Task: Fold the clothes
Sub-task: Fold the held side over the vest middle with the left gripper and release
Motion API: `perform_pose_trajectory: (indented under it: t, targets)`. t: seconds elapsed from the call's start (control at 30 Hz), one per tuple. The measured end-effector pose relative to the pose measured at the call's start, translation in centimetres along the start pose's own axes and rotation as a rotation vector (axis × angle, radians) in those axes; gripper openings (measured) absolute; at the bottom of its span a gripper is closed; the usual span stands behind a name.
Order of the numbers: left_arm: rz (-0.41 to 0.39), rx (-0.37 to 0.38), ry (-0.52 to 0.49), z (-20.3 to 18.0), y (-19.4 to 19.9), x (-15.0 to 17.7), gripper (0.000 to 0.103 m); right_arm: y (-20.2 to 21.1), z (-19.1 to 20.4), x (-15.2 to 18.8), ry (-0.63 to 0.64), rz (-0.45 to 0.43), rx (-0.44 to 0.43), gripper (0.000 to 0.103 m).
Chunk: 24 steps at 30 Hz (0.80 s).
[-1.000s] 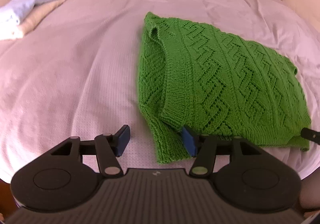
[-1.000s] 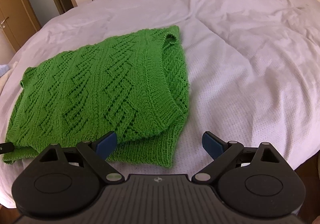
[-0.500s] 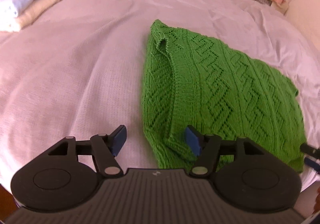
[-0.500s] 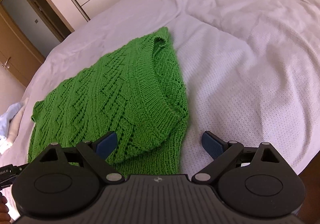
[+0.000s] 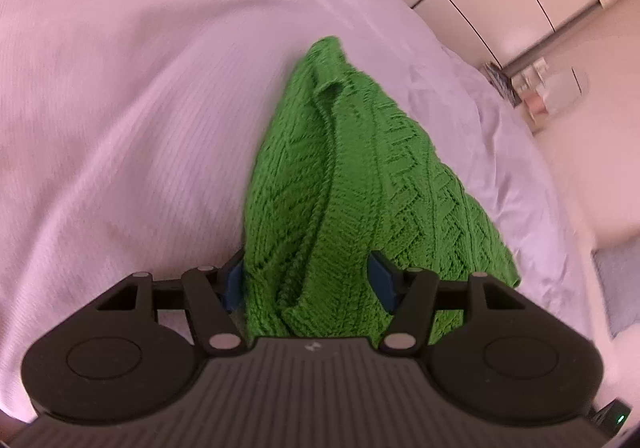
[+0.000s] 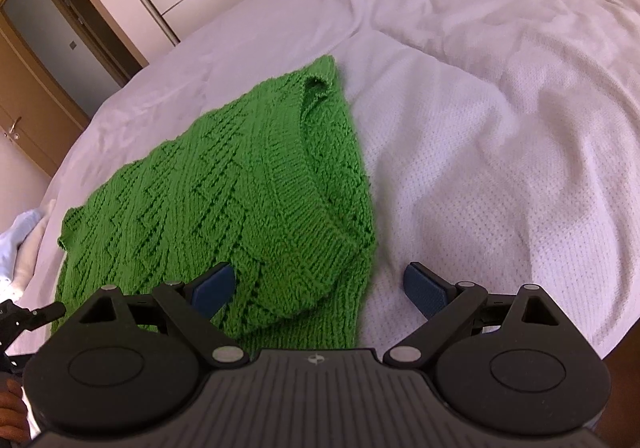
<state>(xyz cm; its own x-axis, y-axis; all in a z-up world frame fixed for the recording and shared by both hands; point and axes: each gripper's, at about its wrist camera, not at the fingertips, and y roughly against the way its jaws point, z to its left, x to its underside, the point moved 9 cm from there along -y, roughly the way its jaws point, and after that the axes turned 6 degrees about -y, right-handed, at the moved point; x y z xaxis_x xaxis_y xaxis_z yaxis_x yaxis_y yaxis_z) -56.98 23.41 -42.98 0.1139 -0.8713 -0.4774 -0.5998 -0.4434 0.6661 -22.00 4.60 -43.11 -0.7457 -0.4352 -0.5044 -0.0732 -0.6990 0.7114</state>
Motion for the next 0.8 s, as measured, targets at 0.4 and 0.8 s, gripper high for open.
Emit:
perform_pose_trajectory:
  t: [0.4, 0.8]
  targets:
    - [-0.205, -0.203, -0.85, -15.7, 1.3, 1.4, 0.015, 0.9, -1.4, -1.3, -0.022, -0.037, 0.006, 0.094]
    - [0.023, 0.137, -0.994, -24.1, -4.3, 10.4, 0.024, 3.3, -5.0, -3.6, -0.091, -0.123, 0.06, 0.094]
